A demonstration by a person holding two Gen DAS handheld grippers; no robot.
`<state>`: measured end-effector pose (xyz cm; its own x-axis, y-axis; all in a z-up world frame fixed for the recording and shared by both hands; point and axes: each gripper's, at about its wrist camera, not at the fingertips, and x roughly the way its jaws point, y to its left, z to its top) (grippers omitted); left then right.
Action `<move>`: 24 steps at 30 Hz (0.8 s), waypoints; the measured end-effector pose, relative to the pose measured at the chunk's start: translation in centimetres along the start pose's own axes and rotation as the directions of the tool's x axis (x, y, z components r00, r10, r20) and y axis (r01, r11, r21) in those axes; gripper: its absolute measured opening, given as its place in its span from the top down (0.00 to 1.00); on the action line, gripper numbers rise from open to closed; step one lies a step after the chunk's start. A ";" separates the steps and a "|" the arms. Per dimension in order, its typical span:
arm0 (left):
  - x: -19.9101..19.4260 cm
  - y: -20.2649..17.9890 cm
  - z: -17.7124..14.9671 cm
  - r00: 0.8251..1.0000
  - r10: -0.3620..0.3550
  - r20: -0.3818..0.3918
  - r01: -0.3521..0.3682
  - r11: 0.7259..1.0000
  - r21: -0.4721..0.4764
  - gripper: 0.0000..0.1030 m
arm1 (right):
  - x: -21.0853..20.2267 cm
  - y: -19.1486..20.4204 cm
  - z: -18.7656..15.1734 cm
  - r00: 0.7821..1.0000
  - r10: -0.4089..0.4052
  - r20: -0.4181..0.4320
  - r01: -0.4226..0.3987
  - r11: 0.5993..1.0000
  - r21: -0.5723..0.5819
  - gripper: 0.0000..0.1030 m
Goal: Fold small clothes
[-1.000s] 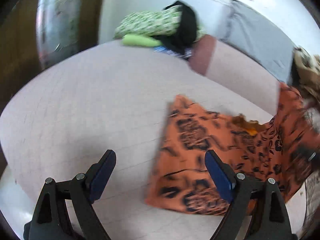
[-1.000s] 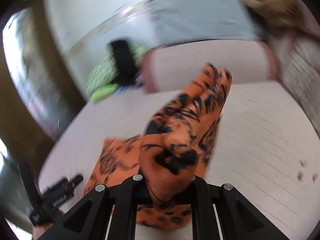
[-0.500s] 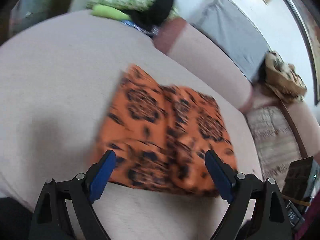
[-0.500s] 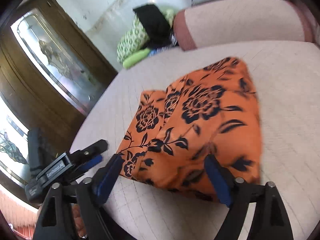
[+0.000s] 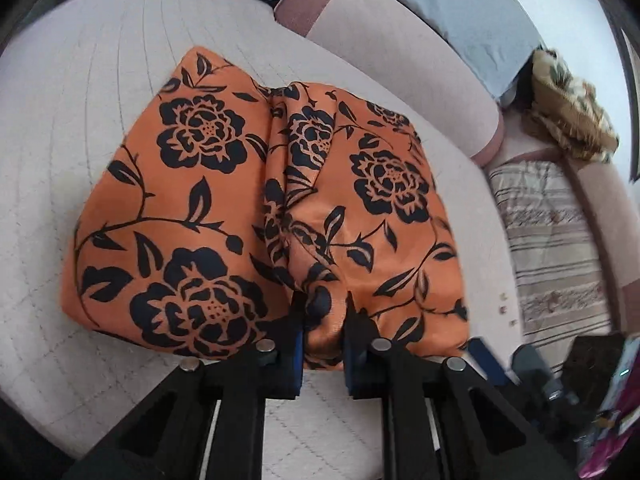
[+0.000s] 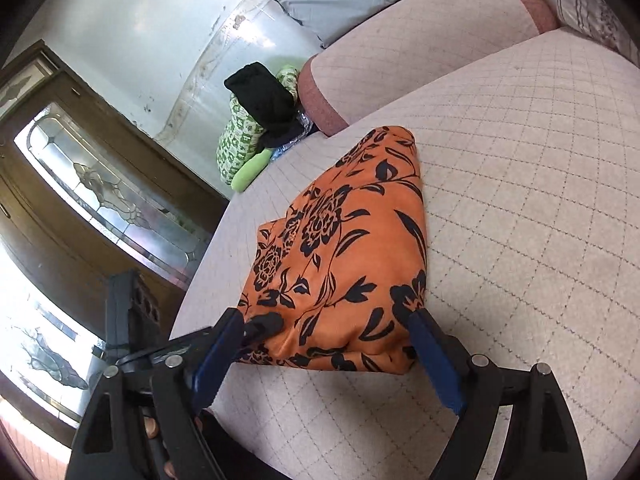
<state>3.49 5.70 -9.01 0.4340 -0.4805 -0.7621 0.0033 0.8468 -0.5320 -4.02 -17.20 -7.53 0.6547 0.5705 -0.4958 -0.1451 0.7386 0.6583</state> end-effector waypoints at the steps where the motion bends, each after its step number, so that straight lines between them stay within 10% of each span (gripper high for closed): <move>1: -0.2 0.1 0.2 1.000 0.003 0.009 -0.003 1.000 -0.005 0.88 | 0.0 -0.3 0.0 1.000 0.002 -0.001 -0.002 1.000 0.013 0.16; 4: -4.2 -2.4 0.6 0.983 0.064 0.173 -0.087 0.988 0.129 0.89 | -0.4 -0.5 0.1 1.000 -0.002 0.006 0.002 1.000 0.028 0.16; 9: -9.6 -5.1 -0.7 0.898 0.119 0.423 -0.274 0.904 0.328 0.89 | -1.0 0.1 0.4 0.999 -0.005 0.034 0.005 1.000 0.005 0.16; 11: -6.5 -1.0 0.0 0.912 0.219 0.347 -0.315 0.916 0.249 0.89 | -0.5 0.2 0.2 1.000 -0.016 0.016 0.016 1.000 0.003 0.16; 13: -1.8 4.9 0.4 0.963 0.252 0.101 -0.261 0.961 0.095 0.89 | 0.2 0.4 0.0 1.000 -0.028 -0.012 0.028 1.000 0.002 0.16; 15: -1.8 7.0 -0.1 0.981 0.158 0.111 -0.161 0.987 0.023 0.88 | 0.6 1.0 -0.1 0.999 -0.038 -0.036 0.037 0.999 -0.020 0.16; 24: -1.8 6.4 -0.3 0.976 0.148 0.158 -0.159 0.985 0.063 0.88 | 3.4 8.4 4.6 0.980 -0.173 -0.097 0.145 0.959 -0.243 0.14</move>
<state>2.43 11.96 -11.16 0.5669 -0.3077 -0.7642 -0.0094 0.9252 -0.3794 0.34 -10.75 -1.10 0.5947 0.4667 -0.6546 -0.2245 0.8783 0.4222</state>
